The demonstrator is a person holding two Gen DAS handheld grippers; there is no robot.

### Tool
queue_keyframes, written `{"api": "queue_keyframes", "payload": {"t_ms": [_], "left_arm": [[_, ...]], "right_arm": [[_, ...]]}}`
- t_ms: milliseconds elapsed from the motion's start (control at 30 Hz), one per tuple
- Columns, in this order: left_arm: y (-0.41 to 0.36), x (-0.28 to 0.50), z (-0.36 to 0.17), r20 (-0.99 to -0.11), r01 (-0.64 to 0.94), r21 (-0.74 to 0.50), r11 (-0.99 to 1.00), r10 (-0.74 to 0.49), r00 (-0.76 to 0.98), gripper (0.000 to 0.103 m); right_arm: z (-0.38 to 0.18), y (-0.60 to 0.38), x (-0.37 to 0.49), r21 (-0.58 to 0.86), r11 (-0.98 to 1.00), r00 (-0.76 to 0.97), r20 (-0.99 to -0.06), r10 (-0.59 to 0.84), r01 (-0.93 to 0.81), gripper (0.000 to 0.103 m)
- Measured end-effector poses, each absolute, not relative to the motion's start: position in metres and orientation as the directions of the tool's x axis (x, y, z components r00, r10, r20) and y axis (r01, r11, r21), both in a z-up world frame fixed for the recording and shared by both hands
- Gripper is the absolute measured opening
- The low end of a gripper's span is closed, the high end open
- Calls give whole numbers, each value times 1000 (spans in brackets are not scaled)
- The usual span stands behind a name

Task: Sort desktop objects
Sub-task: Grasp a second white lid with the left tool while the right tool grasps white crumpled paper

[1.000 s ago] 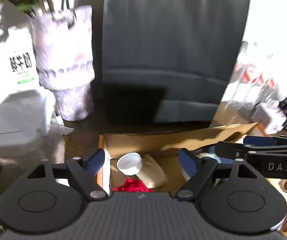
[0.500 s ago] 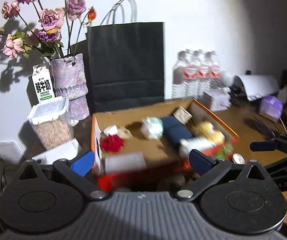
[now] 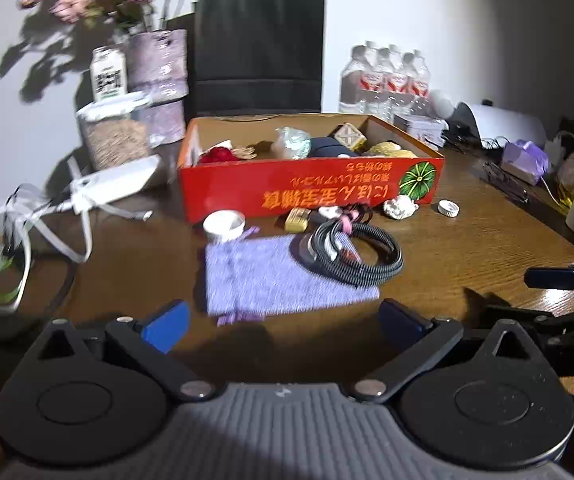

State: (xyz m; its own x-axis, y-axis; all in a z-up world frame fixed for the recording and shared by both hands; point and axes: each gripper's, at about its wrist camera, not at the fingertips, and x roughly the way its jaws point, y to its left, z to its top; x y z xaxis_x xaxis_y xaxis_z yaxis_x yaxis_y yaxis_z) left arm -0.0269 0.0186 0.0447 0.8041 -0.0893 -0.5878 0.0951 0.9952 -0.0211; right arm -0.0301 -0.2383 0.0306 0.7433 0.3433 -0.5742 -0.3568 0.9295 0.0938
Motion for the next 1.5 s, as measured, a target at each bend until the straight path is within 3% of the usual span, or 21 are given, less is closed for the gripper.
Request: {"api": "queue_keyframes", "payload": {"t_ms": [300,467,767,1000,1167,1400,1500], "left_arm": [[32,-75,28,-539,27,-30,999,-39,842,103],[34,-68,22,-556,24,-41,999,-43,830,103],[34,-28,26,-540,51,-23,998,-55,840,103],[56,44,36,-536,73,-62,995,-95,839,101],[62,98,31,-566,69,-27,997,-72,821,87],[72,135,12,-626,54,-68,996,-84,776,76],[72,141,7,-644,54,-65,996,-83,761,56]], "right_arm": [[20,-236,-50,63,938,765,-561,317,-342,87],[23,-236,-43,54,944,781,-547,302,-327,87],[35,-245,1,49,952,810,-515,282,-301,86],[41,-245,74,80,952,786,-546,291,-297,84],[33,-228,131,92,950,753,-588,295,-300,78],[9,-213,169,94,960,717,-646,261,-265,46],[4,-208,167,61,963,731,-638,241,-264,43]]}}
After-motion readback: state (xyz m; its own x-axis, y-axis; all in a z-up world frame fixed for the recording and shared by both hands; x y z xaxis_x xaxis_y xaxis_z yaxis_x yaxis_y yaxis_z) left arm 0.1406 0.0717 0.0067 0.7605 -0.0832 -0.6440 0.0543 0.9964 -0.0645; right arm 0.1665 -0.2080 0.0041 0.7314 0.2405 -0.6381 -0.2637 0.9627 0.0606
